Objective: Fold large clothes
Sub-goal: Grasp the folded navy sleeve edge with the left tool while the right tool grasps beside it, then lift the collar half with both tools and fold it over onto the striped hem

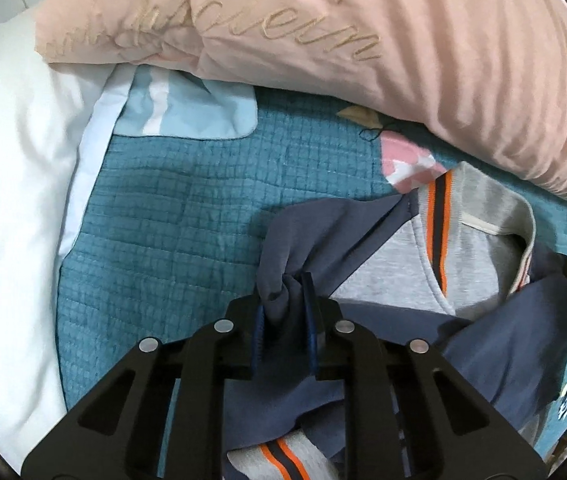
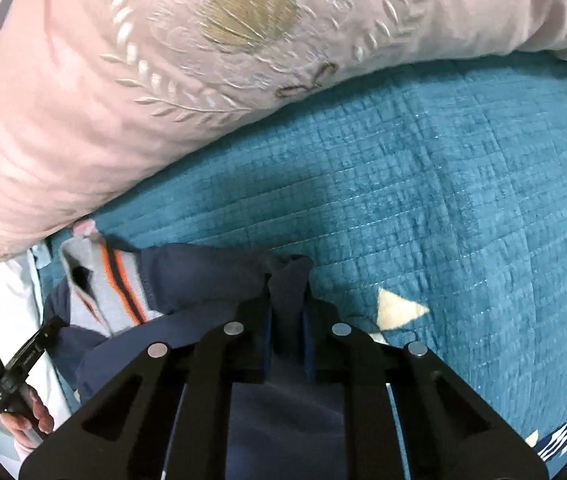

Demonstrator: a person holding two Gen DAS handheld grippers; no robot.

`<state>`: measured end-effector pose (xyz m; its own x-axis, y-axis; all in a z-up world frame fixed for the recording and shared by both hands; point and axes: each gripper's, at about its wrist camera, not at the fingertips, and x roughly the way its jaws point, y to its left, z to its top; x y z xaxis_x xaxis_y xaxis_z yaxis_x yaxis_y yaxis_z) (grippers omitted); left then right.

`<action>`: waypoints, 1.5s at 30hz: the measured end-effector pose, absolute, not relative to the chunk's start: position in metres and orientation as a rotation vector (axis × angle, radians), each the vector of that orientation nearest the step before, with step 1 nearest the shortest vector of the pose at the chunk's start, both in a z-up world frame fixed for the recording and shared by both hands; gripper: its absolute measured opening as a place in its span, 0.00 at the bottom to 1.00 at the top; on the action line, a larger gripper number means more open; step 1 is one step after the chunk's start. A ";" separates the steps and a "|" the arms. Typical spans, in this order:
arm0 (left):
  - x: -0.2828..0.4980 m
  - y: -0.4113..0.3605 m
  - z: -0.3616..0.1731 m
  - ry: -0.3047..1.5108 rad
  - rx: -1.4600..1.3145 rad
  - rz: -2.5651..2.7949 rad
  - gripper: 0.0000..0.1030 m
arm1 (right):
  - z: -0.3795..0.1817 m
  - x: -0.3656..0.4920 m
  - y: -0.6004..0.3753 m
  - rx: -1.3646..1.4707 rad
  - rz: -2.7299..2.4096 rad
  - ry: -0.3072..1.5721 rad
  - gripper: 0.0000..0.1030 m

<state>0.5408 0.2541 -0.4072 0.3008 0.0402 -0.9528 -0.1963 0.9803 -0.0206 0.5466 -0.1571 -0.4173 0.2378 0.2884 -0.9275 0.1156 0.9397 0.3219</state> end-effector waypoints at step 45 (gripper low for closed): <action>0.176 0.235 -0.410 1.260 -0.313 0.033 0.16 | -0.422 0.196 -0.211 0.437 0.053 1.418 0.10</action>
<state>0.1757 0.2347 -0.4100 0.3111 -0.1465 -0.9390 -0.1955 0.9571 -0.2141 0.1962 -0.2115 -0.4223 0.1649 0.2924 -0.9420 0.2213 0.9197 0.3242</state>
